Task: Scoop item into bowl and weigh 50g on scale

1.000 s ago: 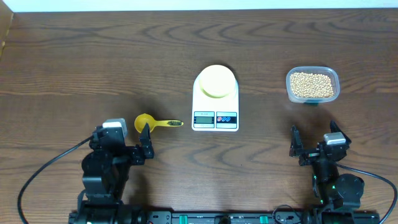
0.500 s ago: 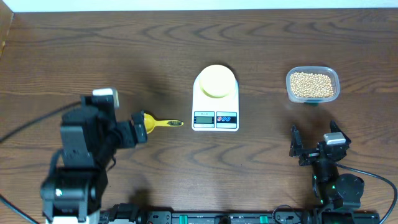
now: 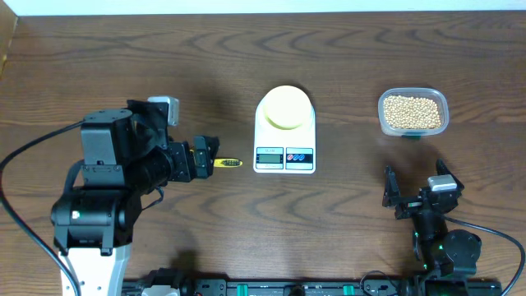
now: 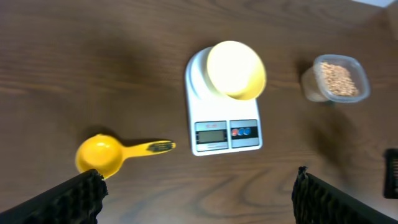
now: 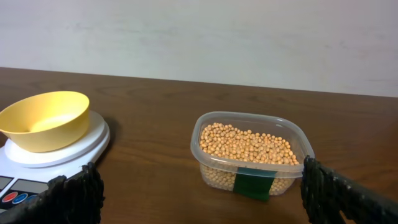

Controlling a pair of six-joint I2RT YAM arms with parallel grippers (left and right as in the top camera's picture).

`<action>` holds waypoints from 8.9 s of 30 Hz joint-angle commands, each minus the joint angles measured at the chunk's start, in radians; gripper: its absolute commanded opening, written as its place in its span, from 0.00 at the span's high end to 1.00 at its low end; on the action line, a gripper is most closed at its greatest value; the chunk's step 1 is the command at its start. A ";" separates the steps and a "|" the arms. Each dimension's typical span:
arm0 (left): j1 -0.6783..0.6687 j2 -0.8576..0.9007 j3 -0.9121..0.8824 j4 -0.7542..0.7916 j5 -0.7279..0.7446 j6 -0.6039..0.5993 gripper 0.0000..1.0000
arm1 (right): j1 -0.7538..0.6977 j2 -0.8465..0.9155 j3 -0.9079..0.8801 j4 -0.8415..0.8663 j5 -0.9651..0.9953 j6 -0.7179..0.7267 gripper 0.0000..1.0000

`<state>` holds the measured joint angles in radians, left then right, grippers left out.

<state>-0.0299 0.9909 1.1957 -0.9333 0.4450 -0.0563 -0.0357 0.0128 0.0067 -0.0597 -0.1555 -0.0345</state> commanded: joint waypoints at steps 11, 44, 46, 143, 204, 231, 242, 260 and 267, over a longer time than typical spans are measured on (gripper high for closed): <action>0.004 0.164 -0.059 -0.131 -0.485 -0.590 0.29 | 0.001 -0.003 -0.001 -0.005 0.011 -0.012 0.01; 0.005 0.657 -0.434 0.494 -0.430 -1.207 0.92 | 0.001 -0.003 -0.001 -0.005 0.011 -0.012 0.01; 0.007 0.642 -0.433 0.494 -0.430 -1.173 0.93 | 0.001 -0.003 -0.001 -0.005 0.011 -0.012 0.01; 0.006 -0.057 -0.416 0.028 -0.079 -0.812 0.93 | 0.380 0.684 0.255 0.254 -0.658 1.177 0.07; -0.407 0.145 -0.426 0.193 -0.177 -0.925 0.92 | 1.006 1.216 0.255 0.802 0.023 1.290 0.99; -0.407 0.145 -0.426 0.150 -0.230 -0.925 0.43 | 0.855 1.133 0.253 0.539 -0.256 1.056 0.99; -0.407 0.145 -0.426 0.154 -0.256 -0.925 0.42 | 0.714 0.589 0.254 -0.079 -0.259 0.918 0.99; -0.407 0.145 -0.426 0.152 -0.255 -0.925 0.42 | 0.708 0.397 0.389 -0.406 -0.031 0.740 0.99; -0.407 0.145 -0.426 0.154 -0.255 -0.926 0.42 | 0.708 0.397 0.684 -0.855 0.259 0.657 0.99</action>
<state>-0.4339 1.1343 0.7746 -0.7776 0.2035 -0.9836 0.6769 0.4171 0.5957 -0.8673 -0.0513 0.6830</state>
